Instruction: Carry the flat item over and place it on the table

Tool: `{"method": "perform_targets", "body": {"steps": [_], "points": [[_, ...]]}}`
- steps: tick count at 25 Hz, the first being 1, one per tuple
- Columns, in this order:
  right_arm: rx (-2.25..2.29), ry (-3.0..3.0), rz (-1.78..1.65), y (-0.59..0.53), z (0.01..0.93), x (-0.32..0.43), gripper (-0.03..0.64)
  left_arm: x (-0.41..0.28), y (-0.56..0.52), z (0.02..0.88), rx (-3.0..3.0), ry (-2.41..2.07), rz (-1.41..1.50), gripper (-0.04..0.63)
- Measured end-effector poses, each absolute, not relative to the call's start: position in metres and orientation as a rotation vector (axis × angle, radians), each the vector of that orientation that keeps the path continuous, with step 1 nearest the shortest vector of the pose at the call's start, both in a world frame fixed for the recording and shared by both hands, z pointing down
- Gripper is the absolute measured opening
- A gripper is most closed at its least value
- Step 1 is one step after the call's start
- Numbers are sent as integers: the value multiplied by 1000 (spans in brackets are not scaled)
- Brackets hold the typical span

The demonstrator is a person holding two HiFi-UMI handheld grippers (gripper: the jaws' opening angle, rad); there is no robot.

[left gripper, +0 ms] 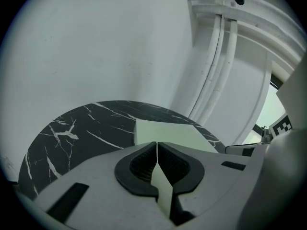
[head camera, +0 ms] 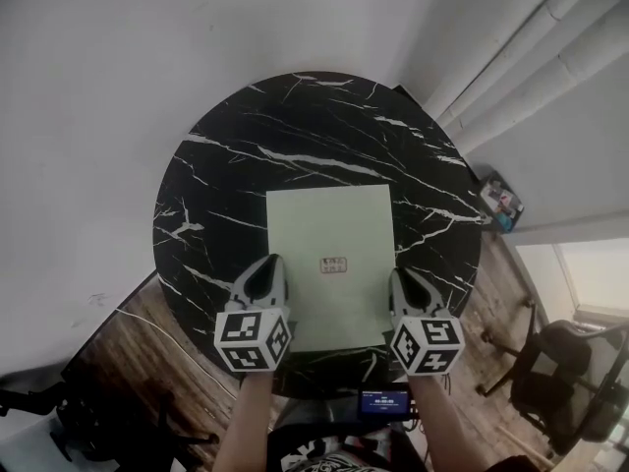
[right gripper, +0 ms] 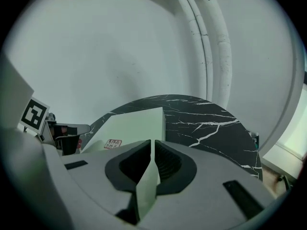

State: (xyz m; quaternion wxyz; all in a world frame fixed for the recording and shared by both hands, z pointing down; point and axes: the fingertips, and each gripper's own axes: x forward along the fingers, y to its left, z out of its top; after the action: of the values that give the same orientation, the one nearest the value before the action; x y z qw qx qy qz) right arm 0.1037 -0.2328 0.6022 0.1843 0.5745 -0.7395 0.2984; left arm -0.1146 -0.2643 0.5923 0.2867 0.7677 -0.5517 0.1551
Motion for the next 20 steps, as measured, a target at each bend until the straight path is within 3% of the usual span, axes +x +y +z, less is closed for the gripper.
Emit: {"method": "perform_targets", "body": {"steps": [20], "points": [[1758,-2258,725,-184,503,95,28,-99,-217,493,2271,-1408,279,14]]}}
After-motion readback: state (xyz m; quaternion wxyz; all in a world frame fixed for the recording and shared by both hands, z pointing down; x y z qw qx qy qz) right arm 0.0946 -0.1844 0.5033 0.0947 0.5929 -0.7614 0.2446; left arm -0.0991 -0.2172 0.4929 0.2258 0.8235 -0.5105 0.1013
